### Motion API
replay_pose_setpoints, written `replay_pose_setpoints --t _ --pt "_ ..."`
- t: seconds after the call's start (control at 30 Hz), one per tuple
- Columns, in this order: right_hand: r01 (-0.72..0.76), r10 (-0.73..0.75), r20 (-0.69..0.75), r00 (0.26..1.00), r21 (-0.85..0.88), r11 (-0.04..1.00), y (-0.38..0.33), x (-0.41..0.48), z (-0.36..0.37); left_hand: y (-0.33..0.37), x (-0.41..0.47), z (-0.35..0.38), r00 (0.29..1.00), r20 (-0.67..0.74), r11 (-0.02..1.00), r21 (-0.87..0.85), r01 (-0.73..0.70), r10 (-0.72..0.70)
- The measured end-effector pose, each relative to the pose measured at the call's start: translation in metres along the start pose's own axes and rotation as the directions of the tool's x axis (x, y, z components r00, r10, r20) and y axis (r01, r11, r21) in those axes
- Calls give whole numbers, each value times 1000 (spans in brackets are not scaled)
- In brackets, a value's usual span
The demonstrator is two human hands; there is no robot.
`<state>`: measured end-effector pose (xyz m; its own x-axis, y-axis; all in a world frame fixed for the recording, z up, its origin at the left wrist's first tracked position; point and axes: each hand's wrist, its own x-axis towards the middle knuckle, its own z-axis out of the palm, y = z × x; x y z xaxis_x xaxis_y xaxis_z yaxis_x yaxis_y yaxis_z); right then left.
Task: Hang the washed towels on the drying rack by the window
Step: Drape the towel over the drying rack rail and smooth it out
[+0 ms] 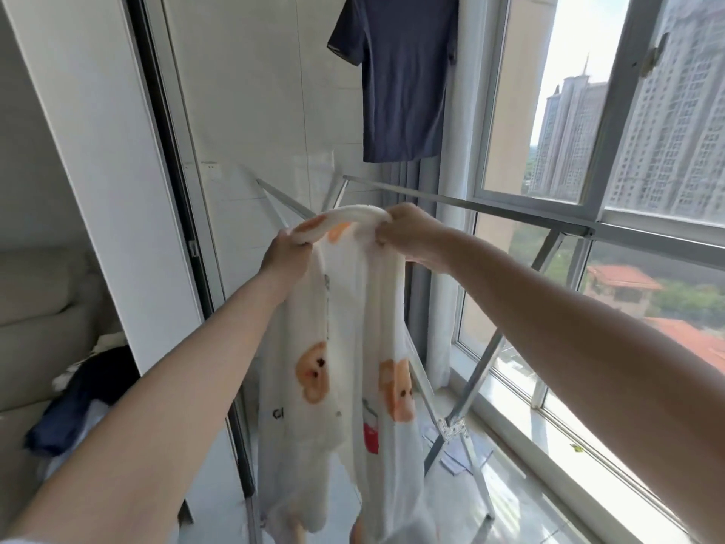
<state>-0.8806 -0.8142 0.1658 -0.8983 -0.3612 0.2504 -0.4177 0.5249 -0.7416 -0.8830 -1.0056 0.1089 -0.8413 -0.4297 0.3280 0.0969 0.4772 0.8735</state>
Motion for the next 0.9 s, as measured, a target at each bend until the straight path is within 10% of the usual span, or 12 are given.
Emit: replay_pose_setpoints --t 0.33,0.57,0.9 --pt "-219 35 -535 844 -284 934 -1 153 47 -52 159 -50 980 173 988 106 -114 95" --pt "-231 424 -390 817 453 861 -11 224 61 -51 232 -9 915 364 977 50 -205 174" --pt "-481 342 -514 787 -163 862 2 314 33 -32 319 52 834 451 912 94 -399 318"
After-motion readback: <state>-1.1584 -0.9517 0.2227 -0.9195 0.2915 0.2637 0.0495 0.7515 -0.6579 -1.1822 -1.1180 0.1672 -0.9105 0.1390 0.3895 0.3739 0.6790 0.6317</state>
